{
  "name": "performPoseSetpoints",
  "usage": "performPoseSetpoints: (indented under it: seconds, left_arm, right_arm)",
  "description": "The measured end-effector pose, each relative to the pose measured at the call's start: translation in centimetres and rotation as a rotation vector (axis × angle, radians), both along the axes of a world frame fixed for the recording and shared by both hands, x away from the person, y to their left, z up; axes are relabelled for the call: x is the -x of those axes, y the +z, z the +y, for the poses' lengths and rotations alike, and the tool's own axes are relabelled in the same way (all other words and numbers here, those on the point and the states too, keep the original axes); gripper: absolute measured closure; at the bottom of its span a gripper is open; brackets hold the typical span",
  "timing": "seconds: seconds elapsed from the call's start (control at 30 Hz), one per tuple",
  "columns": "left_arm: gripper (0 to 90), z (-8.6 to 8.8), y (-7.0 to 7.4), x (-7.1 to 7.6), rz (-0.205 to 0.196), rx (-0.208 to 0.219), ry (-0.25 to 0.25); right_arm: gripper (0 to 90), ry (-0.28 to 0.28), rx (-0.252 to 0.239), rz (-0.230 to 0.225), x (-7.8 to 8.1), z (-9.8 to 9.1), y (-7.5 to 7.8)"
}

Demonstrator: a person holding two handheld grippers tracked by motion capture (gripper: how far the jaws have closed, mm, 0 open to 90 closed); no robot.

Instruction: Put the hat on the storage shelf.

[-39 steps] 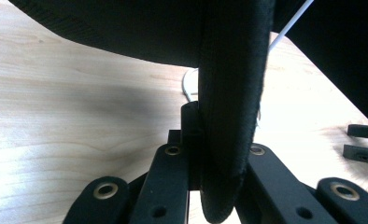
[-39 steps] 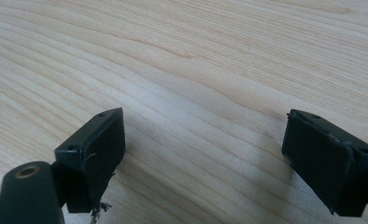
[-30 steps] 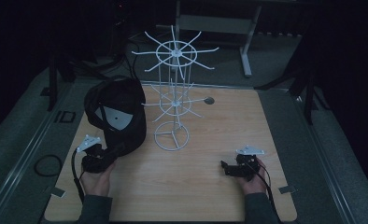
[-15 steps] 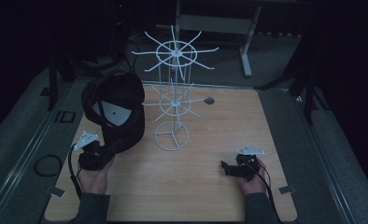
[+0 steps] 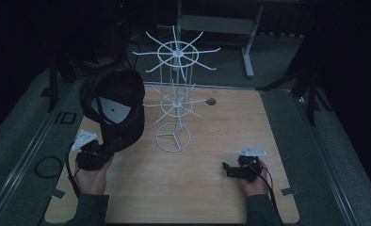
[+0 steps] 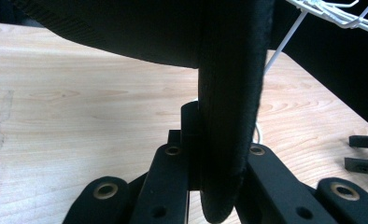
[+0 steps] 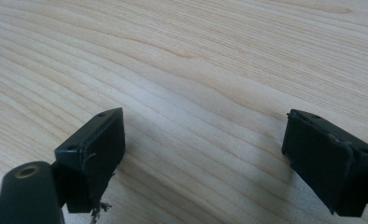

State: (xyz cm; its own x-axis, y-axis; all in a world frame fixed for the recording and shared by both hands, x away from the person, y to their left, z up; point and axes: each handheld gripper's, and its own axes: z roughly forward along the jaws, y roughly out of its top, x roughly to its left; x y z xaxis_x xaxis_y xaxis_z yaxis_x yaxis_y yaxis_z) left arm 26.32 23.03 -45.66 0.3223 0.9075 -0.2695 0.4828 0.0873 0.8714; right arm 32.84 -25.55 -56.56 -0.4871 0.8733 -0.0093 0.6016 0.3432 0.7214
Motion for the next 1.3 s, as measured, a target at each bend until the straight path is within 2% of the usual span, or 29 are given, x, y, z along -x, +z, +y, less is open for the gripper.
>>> performPoseSetpoints:
  seconds: [1.3]
  left_arm:
    - [86.6, -0.1, 3.2, -0.1, -0.063, -0.066, -0.006]
  right_arm:
    - [13.0, 0.001, 0.001, -0.001, 0.0, 0.0, 0.0]
